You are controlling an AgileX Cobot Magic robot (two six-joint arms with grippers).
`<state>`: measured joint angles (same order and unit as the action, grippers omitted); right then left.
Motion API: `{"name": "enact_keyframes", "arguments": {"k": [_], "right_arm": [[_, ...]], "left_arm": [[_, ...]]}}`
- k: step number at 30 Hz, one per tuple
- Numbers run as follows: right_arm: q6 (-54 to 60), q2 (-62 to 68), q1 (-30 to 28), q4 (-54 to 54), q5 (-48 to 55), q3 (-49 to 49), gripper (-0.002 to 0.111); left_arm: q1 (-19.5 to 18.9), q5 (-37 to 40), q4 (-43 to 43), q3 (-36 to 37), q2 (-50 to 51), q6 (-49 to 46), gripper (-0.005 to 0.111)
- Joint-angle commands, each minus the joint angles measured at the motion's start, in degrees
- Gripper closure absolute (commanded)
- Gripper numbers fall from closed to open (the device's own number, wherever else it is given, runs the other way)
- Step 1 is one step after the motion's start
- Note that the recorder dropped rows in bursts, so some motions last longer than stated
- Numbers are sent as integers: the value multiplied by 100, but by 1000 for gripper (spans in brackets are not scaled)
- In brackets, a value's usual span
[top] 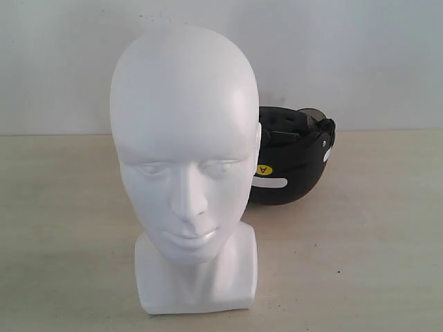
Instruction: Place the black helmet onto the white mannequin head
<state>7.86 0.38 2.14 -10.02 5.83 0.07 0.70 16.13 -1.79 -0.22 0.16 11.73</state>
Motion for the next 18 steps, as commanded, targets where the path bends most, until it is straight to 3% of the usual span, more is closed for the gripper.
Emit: {"name": "enact_keyframes", "arguments": {"k": [1,6,8,10,12,18], "right_arm": [[41,-38,-37,21,-1323,-7,109],[-307,-38,-37,13,-2642,-7,109],[-1705,-38,-37,-142,-2913,-7,109],[-2450,-38,-37,-29,-2650,-7,109],[-2383,-38,-37,732,-2206,-195,109],[-3802,422,-26,2364,-1377,-1134,109]], "left_arm": [[49,-19,-11,22,-16,-25,102],[49,-19,-11,22,-16,-25,102],[49,-19,-11,22,-16,-25,102],[49,-19,-11,22,-16,-25,102],[49,-19,-11,22,-16,-25,102],[49,-19,-11,22,-16,-25,102]]}}
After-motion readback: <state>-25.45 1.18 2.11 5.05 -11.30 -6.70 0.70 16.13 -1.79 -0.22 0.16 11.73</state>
